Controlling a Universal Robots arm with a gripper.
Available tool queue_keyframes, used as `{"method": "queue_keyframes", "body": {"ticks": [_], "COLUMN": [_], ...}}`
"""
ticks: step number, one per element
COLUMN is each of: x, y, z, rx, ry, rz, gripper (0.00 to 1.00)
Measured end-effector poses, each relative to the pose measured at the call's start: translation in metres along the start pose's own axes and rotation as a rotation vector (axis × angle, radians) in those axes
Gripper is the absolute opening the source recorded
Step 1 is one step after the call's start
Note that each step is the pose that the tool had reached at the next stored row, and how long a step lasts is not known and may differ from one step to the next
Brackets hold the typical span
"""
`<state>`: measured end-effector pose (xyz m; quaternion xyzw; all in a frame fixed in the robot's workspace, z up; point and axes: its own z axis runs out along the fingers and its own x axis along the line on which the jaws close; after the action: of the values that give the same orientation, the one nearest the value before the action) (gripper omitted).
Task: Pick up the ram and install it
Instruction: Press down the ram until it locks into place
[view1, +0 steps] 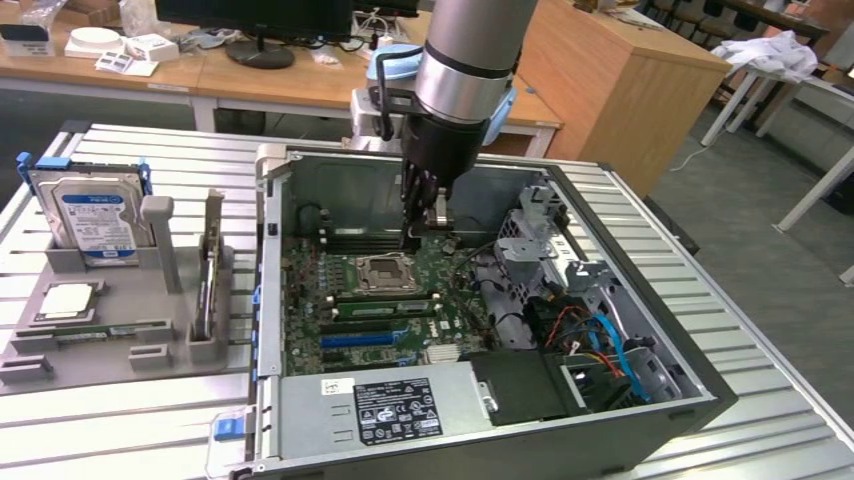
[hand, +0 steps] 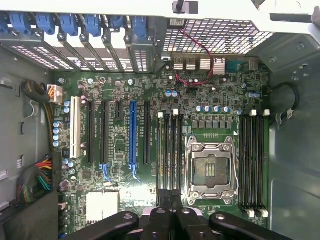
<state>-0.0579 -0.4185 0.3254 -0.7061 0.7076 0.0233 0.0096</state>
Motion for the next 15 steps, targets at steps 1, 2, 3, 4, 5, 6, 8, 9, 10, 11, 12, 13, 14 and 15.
{"method": "queue_keyframes", "body": {"ticks": [1, 2, 3, 4, 5, 6, 8, 9, 10, 11, 12, 13, 14, 15], "x": [0.0, 0.0, 0.0, 0.0, 0.0, 0.0, 0.0, 0.0, 0.0, 0.0, 0.0, 0.0, 0.0, 0.0], "y": [0.0, 0.0, 0.0, 0.0, 0.0, 0.0, 0.0, 0.0, 0.0001, 0.0002, 0.0003, 0.0005, 0.0007, 0.0009], "z": [0.0, 0.0, 0.0, 0.0, 0.0, 0.0, 0.0, 0.0001, 0.0001, 0.0001, 0.0002, 0.0003, 0.0003, 0.0003], "rx": [0.0, 0.0, -0.0001, 0.0, 0.0, 0.0, 0.0005, 0.0008, 0.0012, 0.0015, 0.002, 0.0025, 0.003, 0.0035], "ry": [0.0, 0.0, 0.0, 0.0, 0.0, 0.0, -0.0002, -0.0003, -0.0005, -0.0006, -0.0008, -0.0011, -0.0012, -0.0015], "rz": [0.0, 0.0, 0.0, 0.0, 0.0, 0.001, 0.011, 0.019, 0.027, 0.035, 0.044, 0.053, 0.065, 0.075], "gripper": [0.11, 0.11, 0.11, 0.11, 0.11, 0.11, 0.11, 0.11, 0.11, 0.11, 0.11, 0.11, 0.11, 0.11]}}
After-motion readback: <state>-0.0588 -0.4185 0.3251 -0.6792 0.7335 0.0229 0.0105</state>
